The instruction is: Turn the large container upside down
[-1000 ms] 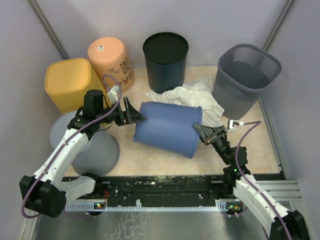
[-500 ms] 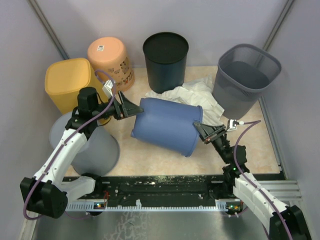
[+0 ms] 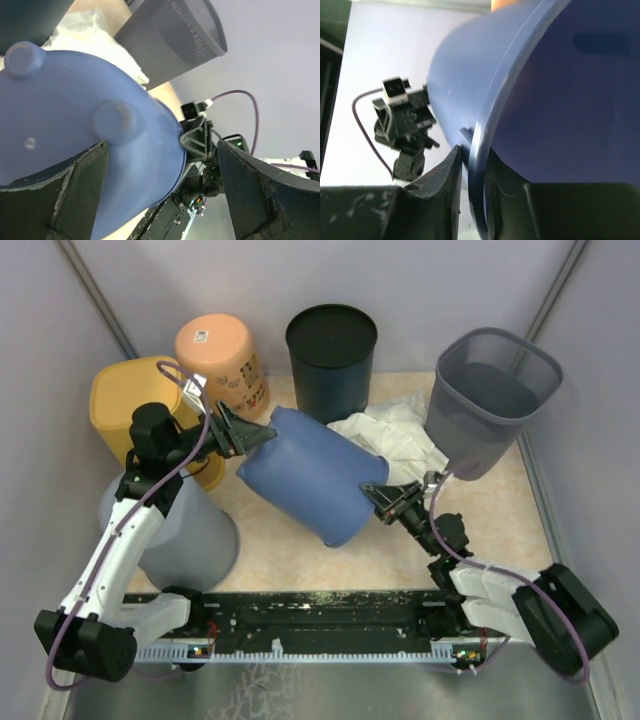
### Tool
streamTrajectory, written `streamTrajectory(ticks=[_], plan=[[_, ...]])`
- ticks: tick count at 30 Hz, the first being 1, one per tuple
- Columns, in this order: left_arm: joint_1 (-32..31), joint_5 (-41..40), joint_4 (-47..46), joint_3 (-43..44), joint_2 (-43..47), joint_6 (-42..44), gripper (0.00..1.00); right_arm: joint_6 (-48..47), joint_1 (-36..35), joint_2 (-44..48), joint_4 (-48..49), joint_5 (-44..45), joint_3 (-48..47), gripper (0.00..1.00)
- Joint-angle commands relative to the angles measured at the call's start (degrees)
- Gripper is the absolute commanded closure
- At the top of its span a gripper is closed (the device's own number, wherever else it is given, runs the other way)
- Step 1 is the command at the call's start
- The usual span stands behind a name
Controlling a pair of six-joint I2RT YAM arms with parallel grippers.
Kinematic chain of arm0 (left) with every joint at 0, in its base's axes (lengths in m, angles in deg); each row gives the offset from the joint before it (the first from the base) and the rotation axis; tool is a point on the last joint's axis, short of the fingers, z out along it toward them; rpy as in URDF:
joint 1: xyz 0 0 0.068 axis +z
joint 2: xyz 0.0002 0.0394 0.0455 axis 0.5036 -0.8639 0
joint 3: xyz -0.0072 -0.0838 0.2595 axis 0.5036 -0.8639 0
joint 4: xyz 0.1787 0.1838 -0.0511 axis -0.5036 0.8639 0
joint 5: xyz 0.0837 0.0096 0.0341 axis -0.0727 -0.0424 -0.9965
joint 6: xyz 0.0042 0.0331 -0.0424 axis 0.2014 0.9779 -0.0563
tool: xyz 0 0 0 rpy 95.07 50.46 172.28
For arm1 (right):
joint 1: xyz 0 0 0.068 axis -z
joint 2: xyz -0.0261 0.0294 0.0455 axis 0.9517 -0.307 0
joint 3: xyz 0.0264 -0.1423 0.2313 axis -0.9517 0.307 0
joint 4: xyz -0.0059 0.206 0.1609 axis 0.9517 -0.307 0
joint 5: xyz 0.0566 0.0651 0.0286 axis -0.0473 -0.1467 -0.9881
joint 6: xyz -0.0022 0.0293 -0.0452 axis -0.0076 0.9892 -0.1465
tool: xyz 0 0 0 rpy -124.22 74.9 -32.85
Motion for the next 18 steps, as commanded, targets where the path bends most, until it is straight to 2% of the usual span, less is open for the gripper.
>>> streamTrajectory(ticks=[1, 7, 14, 18], plan=[[-2.67, 8.57, -1.24, 2.21, 0.7, -3.36, 0.08, 0.11, -6.69, -8.92, 7.63, -3.22, -2.57, 0.76], [-2.67, 9.27, -0.8, 2.1, 0.32, -3.23, 0.08, 0.54, -6.9, -18.49, 13.48, -4.22, -2.32, 0.65], [-2.67, 9.41, -0.78, 2.54, 0.5, -3.19, 0.08, 4.82, -6.94, -32.21, 32.67, -3.6, 2.75, 0.77], [-2.64, 9.39, -0.17, 3.18, 0.41, -2.88, 0.08, 5.38, -7.67, -37.37, 34.49, -5.96, 3.34, 0.78]])
